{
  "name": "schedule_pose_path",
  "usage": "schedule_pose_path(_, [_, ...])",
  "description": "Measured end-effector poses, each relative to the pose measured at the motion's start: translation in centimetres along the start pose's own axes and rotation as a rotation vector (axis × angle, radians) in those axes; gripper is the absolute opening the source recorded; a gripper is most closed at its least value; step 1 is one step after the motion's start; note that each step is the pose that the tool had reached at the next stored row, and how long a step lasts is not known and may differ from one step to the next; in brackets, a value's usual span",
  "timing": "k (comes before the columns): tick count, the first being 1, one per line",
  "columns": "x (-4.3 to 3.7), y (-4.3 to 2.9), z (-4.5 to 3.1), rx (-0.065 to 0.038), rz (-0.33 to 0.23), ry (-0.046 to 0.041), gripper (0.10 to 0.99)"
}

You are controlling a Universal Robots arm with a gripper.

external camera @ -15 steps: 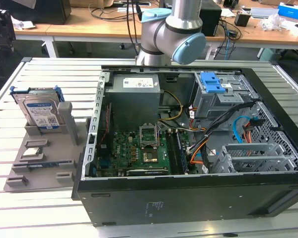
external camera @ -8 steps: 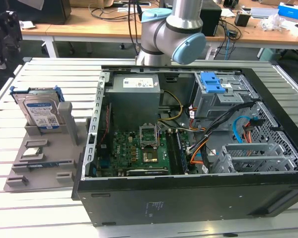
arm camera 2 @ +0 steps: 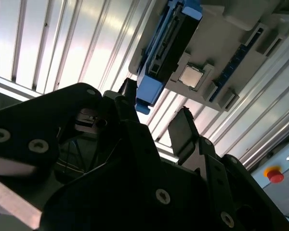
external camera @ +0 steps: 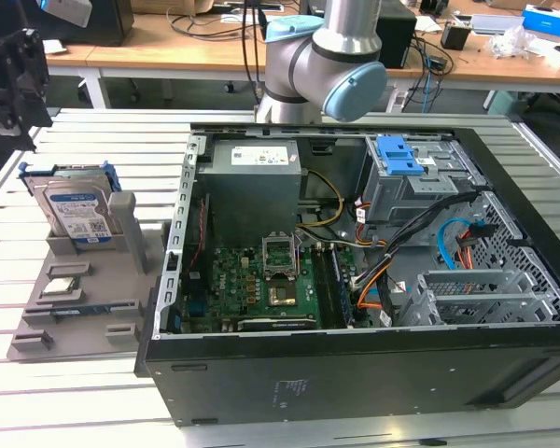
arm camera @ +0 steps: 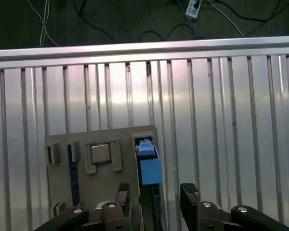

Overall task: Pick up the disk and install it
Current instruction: 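Pick up the disk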

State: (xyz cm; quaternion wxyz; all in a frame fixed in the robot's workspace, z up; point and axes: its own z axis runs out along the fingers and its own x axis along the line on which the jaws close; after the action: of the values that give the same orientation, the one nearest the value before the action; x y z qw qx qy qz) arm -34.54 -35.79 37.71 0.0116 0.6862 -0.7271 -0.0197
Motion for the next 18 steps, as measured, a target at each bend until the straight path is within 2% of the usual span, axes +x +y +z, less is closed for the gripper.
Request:
schedule_pose_path(3, [-0.01,-0.04,0.39,0.0,0.0,-0.0001,0.541])
schedule_pose_path(6, [-0.01,-0.12,1.12,0.0,-0.001,0.0003,0.541])
schedule_pose_path(10, [0.01,-0.2,2.54,0.0,-0.005,0.0007,0.541])
schedule_pose_path(18, [0.02,-0.28,4.06,0.0,-0.024,0.0031,0.541])
